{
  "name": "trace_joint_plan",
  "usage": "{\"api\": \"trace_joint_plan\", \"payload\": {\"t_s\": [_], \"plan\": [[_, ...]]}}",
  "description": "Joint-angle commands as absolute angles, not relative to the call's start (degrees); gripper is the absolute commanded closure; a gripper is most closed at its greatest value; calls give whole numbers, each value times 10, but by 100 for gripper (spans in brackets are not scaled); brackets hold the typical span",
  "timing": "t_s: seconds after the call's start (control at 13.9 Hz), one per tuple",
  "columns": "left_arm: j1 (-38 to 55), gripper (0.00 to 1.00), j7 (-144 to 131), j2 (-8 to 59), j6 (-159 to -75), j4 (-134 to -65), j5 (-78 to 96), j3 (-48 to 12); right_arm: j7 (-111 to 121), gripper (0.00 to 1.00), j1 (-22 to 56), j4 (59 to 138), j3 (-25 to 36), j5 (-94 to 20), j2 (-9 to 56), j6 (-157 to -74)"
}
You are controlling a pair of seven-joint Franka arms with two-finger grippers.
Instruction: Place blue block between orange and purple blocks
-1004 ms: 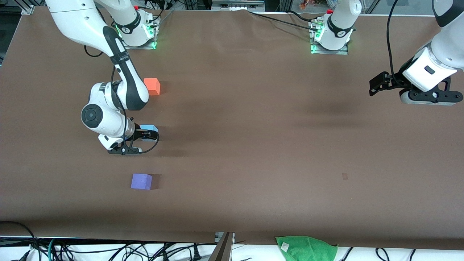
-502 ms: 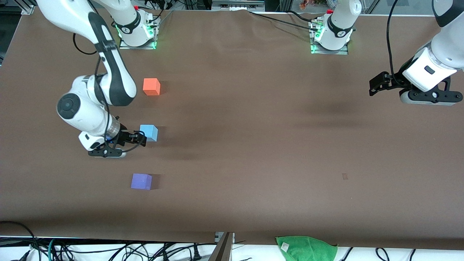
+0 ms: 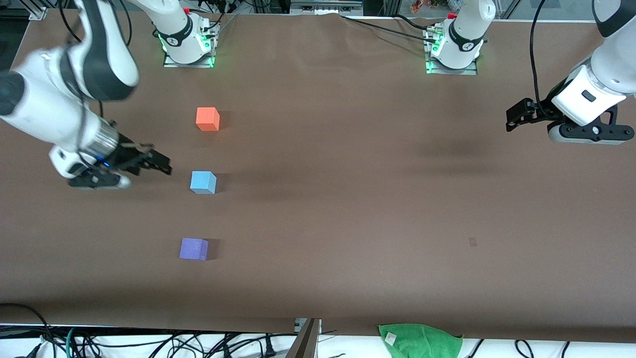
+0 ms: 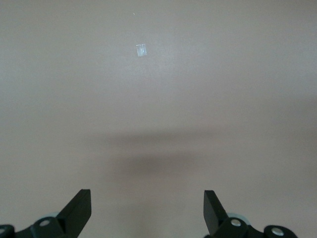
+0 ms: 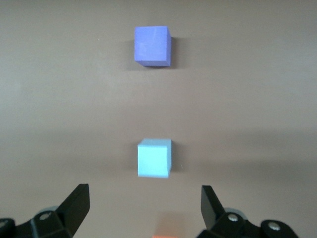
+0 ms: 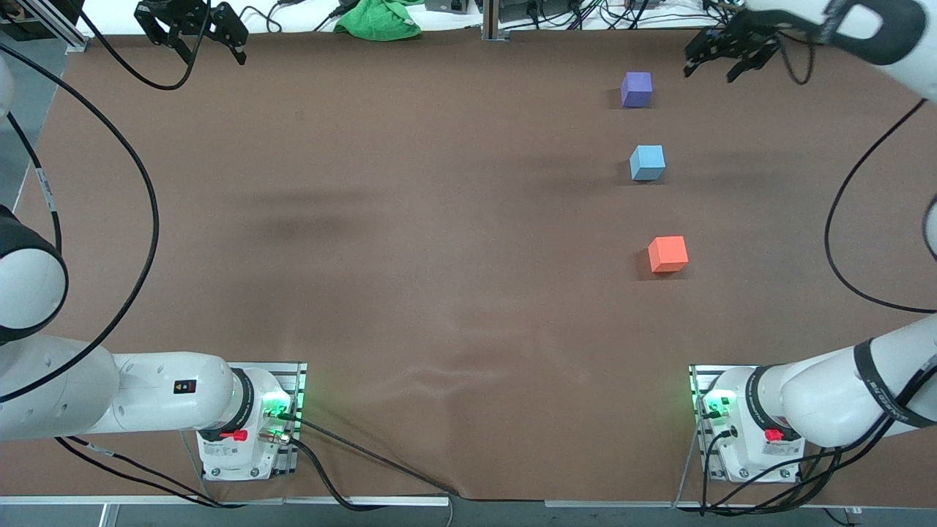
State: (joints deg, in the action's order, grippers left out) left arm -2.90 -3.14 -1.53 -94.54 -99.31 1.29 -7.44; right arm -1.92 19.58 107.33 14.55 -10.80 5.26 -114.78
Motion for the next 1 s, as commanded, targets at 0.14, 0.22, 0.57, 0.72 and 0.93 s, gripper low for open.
{"api": "trace_joint_plan", "payload": {"t_s": [0.14, 0.22, 0.57, 0.72, 0.93], "plan": [[-29, 0, -26, -17, -940, -991, 21, -74, -19, 1, 194, 1017, 152, -41, -1, -1037], [-29, 0, -25, -17, -940, -991, 21, -74, -8, 1, 193, 992, 156, -40, -2, -1009], [-29, 0, -25, -17, -940, -991, 21, -74, -13, 1, 99, 891, 64, -45, 18, -886], [-29, 0, -26, -17, -940, -991, 21, -74, -12, 1, 98, 890, 65, -43, 16, -887], [-29, 0, -25, -17, -940, -991, 21, -74, -22, 1, 100, 887, 65, -42, 17, -889]]}}
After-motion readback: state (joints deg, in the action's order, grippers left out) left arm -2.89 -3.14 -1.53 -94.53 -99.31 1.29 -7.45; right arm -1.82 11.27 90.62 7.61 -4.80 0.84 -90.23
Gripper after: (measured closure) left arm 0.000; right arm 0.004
